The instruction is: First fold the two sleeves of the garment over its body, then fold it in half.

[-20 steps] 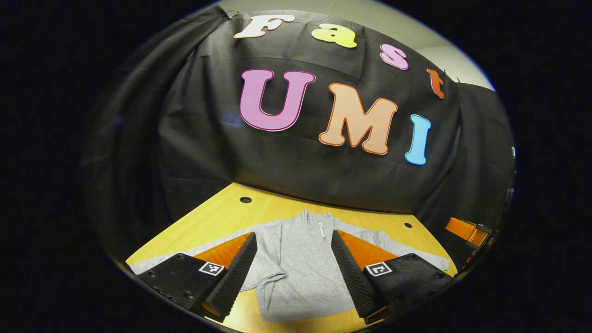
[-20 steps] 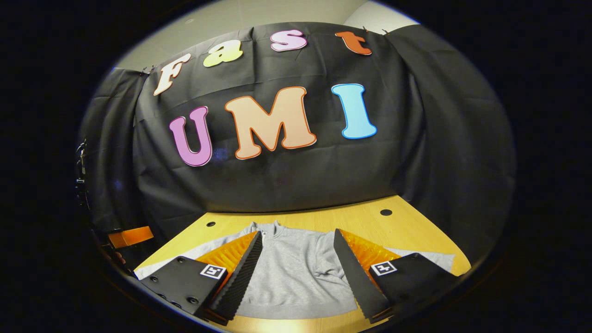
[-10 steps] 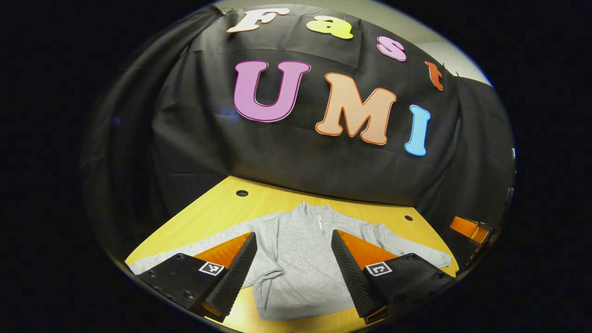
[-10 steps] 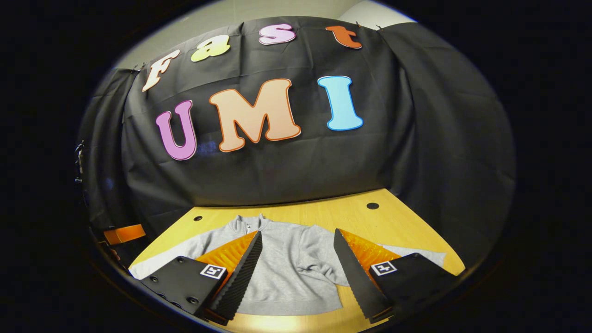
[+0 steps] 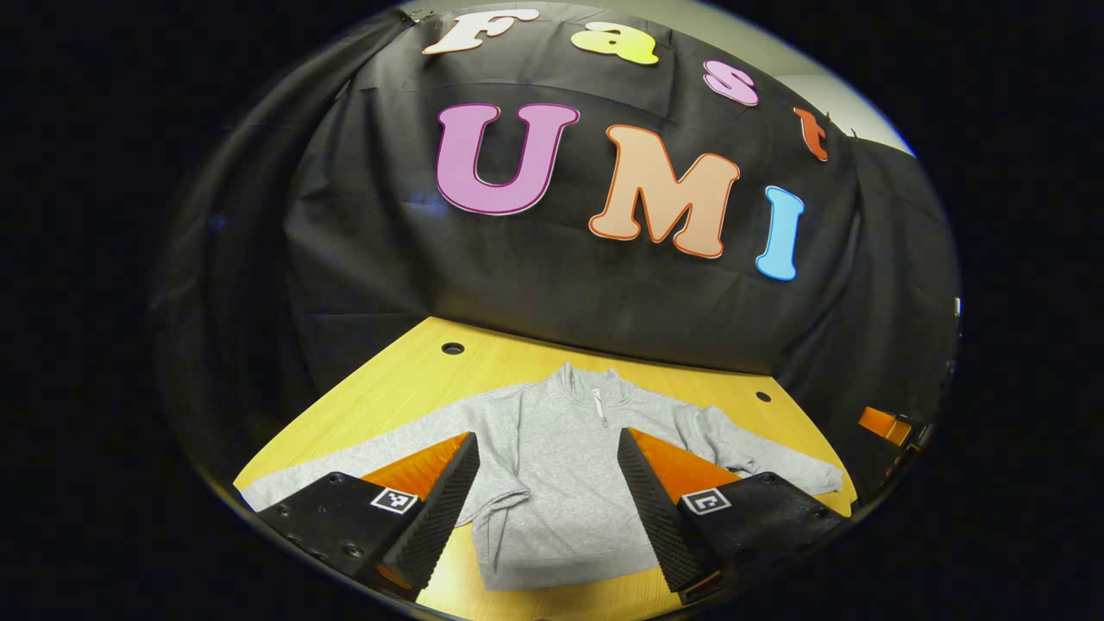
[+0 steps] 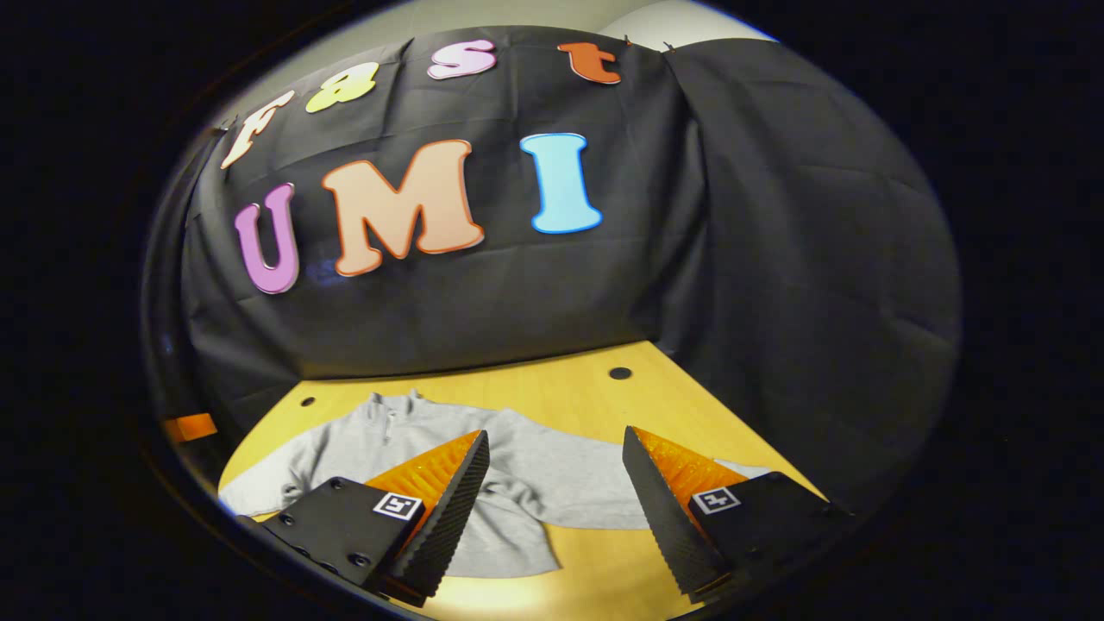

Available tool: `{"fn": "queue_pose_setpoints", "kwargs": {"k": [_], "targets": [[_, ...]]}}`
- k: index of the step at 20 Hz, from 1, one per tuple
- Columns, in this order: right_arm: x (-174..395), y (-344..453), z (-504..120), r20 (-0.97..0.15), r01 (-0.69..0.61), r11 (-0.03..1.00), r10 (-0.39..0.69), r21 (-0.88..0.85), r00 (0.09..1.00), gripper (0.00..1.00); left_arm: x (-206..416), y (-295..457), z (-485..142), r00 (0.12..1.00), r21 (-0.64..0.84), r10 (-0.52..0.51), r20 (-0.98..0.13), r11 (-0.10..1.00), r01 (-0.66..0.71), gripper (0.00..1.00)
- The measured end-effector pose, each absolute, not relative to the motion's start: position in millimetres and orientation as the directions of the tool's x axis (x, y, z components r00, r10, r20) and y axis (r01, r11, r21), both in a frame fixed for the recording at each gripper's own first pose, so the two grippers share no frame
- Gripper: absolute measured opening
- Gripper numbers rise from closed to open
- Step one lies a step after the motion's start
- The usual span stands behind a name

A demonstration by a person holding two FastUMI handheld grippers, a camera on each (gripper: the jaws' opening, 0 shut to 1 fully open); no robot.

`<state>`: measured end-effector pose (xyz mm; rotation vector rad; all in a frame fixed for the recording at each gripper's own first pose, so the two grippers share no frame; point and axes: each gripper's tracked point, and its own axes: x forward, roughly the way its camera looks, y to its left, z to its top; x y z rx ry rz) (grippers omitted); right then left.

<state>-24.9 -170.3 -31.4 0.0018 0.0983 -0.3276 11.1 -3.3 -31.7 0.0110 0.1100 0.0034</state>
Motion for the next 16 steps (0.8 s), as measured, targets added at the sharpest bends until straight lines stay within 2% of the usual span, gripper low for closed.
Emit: {"fn": "queue_pose_setpoints", "kwargs": {"k": [3,4,8,12,13,16], "targets": [[-43.6,-221.6,-49.4,-0.127,0.415,0.908,-0.418,-0.052,0.899,0.98,7.2,-4.0,-31.6,0.995,0.014,0.006,-0.103,1.000,-0.005,0.94],[-50.5,-237.1,-57.5,-0.141,0.436,0.898,-0.440,-0.061,0.887,0.94,7.1,-3.7,-30.7,0.995,0.015,0.010,-0.101,1.000,-0.008,0.94],[-67.9,-286.7,-85.4,-0.194,0.484,0.870,-0.494,-0.099,0.848,0.98,6.0,-2.6,-34.7,0.994,0.017,0.026,-0.105,1.000,-0.024,0.94],[-67.9,-327.9,-119.9,-0.262,0.492,0.861,-0.507,-0.127,0.821,0.94,1.5,-3.7,-40.8,0.992,0.014,0.041,-0.117,0.999,-0.040,0.94],[-66.1,-336.8,-128.4,-0.283,0.492,0.861,-0.507,-0.127,0.814,0.98,0.0,-1.8,-42.1,0.992,0.017,0.050,-0.119,0.999,-0.049,0.94],[-53.8,-359.0,-152.5,-0.338,0.492,0.863,-0.499,-0.113,0.798,0.99,-4.7,-1.8,-44.9,0.990,0.024,0.073,-0.123,0.997,-0.071,0.94]]}}
